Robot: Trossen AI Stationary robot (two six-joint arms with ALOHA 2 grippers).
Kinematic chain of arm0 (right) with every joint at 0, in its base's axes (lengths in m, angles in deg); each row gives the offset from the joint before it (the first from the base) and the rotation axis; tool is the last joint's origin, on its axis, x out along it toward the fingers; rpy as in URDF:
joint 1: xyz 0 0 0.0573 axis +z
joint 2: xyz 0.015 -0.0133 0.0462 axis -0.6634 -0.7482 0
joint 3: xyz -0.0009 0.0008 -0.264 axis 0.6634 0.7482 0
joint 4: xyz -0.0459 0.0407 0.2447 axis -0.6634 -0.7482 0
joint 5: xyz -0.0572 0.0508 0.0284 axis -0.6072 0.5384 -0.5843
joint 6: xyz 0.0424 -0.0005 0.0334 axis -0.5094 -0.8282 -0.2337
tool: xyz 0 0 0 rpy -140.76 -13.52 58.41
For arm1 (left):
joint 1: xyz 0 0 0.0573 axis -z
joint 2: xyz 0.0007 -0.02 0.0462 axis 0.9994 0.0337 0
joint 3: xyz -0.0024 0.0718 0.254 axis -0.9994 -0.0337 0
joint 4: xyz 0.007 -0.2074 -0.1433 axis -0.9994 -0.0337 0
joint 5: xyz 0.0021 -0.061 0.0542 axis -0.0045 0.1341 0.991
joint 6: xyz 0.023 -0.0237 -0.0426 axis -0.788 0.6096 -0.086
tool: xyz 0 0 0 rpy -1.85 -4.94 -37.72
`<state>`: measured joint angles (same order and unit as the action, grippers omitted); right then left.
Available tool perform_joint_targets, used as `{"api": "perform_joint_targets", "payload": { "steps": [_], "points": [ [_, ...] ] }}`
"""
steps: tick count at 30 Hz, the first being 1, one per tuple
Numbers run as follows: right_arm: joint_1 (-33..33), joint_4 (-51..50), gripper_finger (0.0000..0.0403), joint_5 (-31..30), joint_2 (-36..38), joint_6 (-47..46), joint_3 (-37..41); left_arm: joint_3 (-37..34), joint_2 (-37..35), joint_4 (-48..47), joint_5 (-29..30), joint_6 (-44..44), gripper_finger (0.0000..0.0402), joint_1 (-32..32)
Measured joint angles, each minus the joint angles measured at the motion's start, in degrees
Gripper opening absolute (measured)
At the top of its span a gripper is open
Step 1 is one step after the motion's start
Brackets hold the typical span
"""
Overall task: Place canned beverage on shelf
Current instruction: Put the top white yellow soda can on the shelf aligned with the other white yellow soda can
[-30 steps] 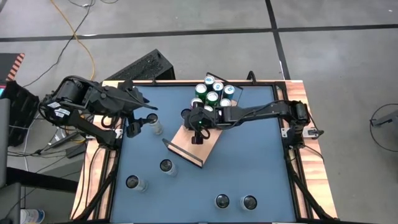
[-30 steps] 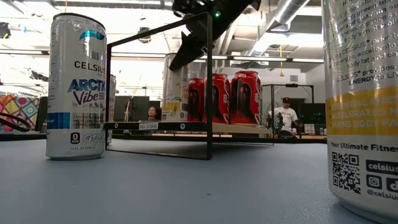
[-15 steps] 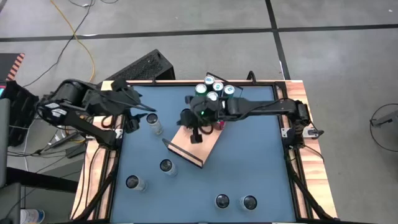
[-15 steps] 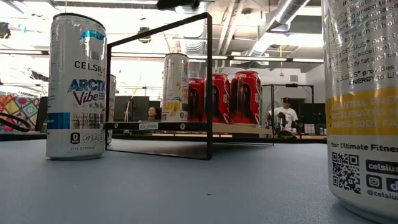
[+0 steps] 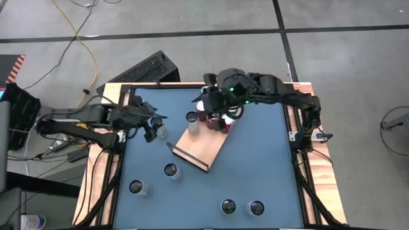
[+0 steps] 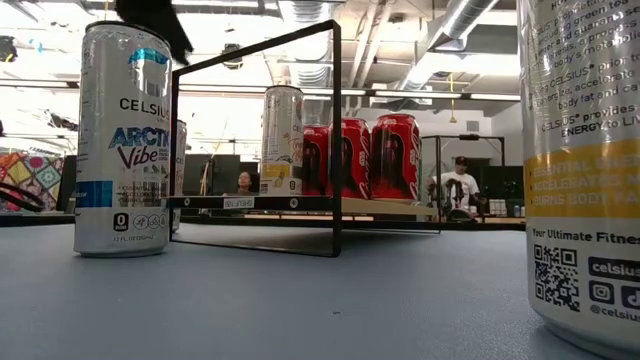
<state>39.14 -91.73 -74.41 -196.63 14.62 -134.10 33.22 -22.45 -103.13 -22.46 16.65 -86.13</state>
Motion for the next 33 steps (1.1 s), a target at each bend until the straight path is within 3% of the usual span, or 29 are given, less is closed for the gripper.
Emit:
{"api": "perform_joint_targets", "payload": {
  "steps": [8, 22, 33],
  "points": [
    [-1.72, -5.85, 0.0234, -0.26, 4.42, -2.52, 1.00, -3.11, 0.01, 0.74, -8.77, -3.79, 0.0334, -8.53],
    [-3.05, -13.47, 0.0229, -0.33, 4.96, -3.13, 1.08, -3.11, 7.70, -4.59, -17.91, -16.10, 0.0334, -14.39],
    [-3.03, -14.50, 0.0228, -0.33, 4.96, -2.48, 1.08, -3.11, 10.21, -7.99, -20.07, -20.39, 0.0334, -18.16]
  ]
}}
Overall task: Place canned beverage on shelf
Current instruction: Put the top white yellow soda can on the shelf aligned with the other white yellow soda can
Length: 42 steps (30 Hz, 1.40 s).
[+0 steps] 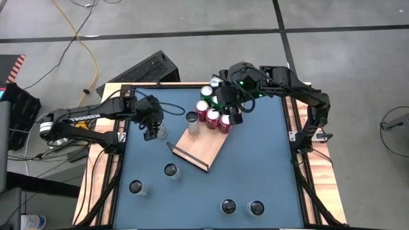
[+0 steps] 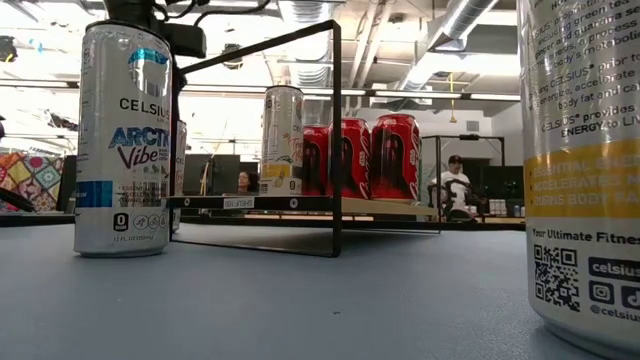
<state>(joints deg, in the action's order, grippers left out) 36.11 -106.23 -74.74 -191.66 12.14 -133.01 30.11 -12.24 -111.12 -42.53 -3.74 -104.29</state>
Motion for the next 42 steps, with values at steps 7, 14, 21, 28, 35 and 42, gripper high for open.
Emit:
{"api": "perform_joint_targets", "payload": {
  "steps": [7, 14, 21, 28, 35, 42],
  "points": [
    [0.02, -0.51, 0.0228, 0.00, 0.00, 0.01, 0.00, -0.06, 0.05, 0.67, -2.08, -1.68, 0.0334, -1.58],
    [0.02, -0.73, 0.0228, 0.00, -0.02, -0.01, 0.00, -5.96, 0.04, 3.78, -4.76, -0.48, 0.0334, -3.12],
    [-0.52, -0.82, 0.0228, -0.02, -0.02, -0.34, 0.00, -6.97, -0.13, 5.06, -4.64, 1.19, 0.0297, -3.10],
    [-1.52, -1.33, 0.0228, -0.13, -0.04, -1.52, 0.00, -6.97, -0.13, 5.56, -4.51, 1.40, 0.0239, -3.08],
    [-1.88, -1.28, 0.0228, -0.09, -0.04, -0.62, 0.00, -3.60, -0.05, 5.64, -4.37, 3.11, 0.0237, -3.07],
    [-3.28, -2.06, 0.0228, -0.04, 1.37, -1.37, -0.06, 9.75, -0.08, 1.40, -5.87, 1.07, 0.0237, -3.07]
  ]
}}
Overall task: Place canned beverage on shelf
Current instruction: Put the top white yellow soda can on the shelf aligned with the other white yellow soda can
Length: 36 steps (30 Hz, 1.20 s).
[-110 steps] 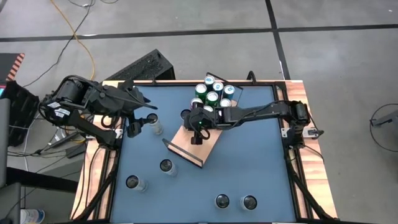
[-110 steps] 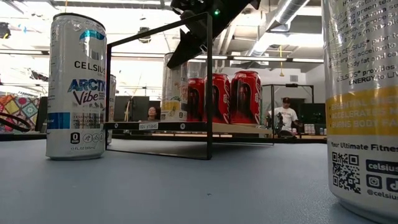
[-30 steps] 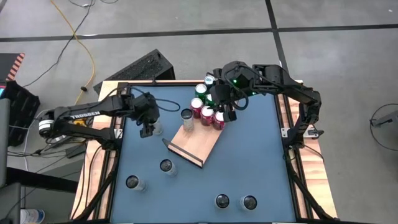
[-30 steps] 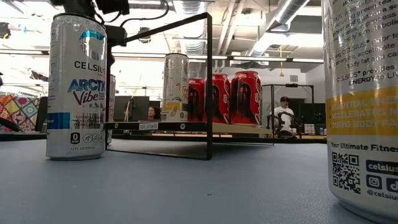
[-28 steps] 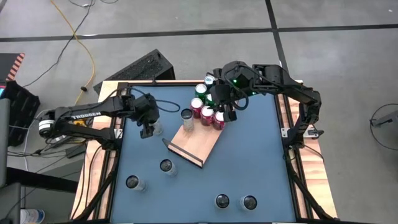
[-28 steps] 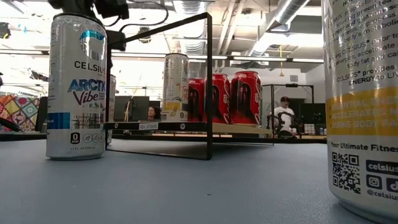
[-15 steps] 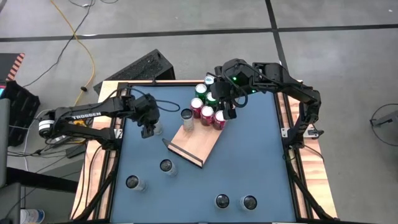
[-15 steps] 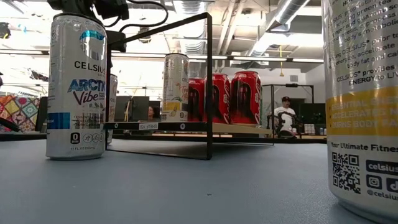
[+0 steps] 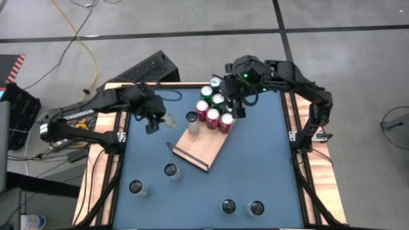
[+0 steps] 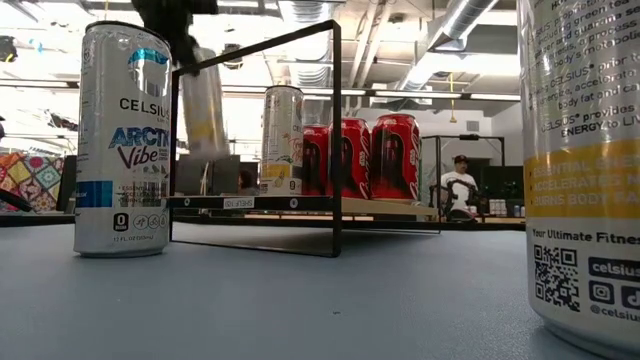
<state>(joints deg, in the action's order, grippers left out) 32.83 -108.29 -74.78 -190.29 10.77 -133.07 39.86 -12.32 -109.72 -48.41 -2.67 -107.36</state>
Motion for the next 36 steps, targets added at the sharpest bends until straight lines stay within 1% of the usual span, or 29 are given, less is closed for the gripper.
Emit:
{"api": "perform_joint_targets", "payload": {
  "steps": [4, 6, 8, 12, 15, 17, 24, 29, 36],
  "points": [
    [-0.35, -0.71, 0.0228, 0.02, 0.90, -0.60, 0.02, 9.12, 0.02, -7.71, 0.08, -0.26, 0.0237, 0.00],
    [-0.35, -1.58, 0.0228, 0.00, 1.52, -0.60, 0.04, 13.27, 0.09, -9.63, 0.07, -0.26, 0.0237, 0.02],
    [-0.33, -1.73, 0.0228, 0.01, 2.05, -0.64, 0.02, 17.06, 0.09, -9.21, 0.12, -0.32, 0.0237, 0.26],
    [-0.74, -2.42, 0.0228, -0.04, 4.01, -0.76, 0.04, 22.54, 0.43, -5.40, 0.11, -2.78, 0.0237, 1.17],
    [-0.84, -3.32, 0.0228, -0.47, 5.47, -0.76, 0.04, 25.88, 2.04, -2.00, -0.82, -3.73, 0.0237, 2.00],
    [-0.81, -3.71, 0.0228, -0.60, 6.33, -0.90, 0.04, 28.02, 3.98, -1.71, -1.52, -4.80, 0.0237, 2.42],
    [-0.81, -5.48, 0.0228, -1.59, 8.73, -2.47, 0.04, 36.46, 15.22, -1.52, -4.46, -9.12, 0.0237, 5.22],
    [-0.81, -7.63, 0.0228, -1.62, 9.25, -4.10, 0.04, 44.14, 24.47, -2.01, -7.01, -13.69, 0.0237, 7.59],
    [-0.73, -11.53, 0.0228, -1.62, 9.23, -5.15, 0.04, 55.66, 37.67, -11.92, -9.91, -17.86, 0.0237, 8.46]
  ]
}}
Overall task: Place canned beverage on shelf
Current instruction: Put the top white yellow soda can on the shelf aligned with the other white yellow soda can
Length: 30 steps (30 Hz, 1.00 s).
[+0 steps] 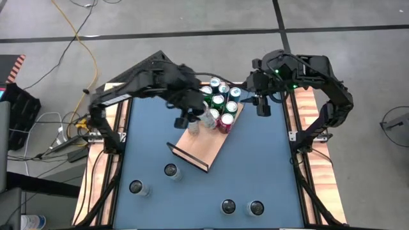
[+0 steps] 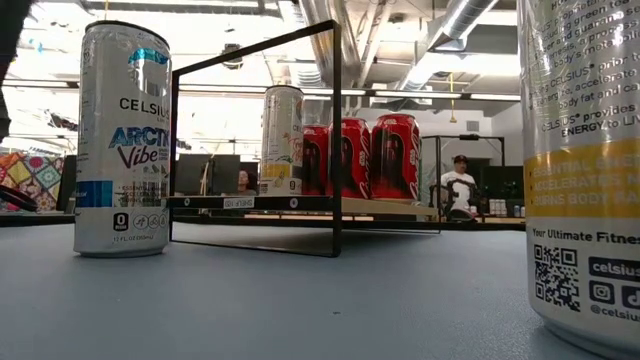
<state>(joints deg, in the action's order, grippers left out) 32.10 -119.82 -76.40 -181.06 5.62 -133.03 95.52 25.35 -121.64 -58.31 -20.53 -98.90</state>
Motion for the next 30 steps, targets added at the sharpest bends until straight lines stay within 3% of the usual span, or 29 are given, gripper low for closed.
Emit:
{"api": "perform_joint_targets", "payload": {
  "steps": [5, 11, 30],
  "points": [
    [0.47, -0.81, 0.0228, 0.02, 0.00, -0.11, 0.00, 5.22, 7.05, -3.89, -0.08, -4.00, 0.0237, -0.13],
    [0.43, -2.25, 0.0228, 0.04, 0.00, -0.09, 0.00, 4.01, 11.34, -6.57, -0.74, -6.43, 0.0237, -2.00],
    [-0.08, -3.44, 0.0228, 0.09, 0.00, 0.50, 0.00, 0.24, 12.30, -4.25, -3.47, -10.15, 0.0237, -2.62]
  ]
}}
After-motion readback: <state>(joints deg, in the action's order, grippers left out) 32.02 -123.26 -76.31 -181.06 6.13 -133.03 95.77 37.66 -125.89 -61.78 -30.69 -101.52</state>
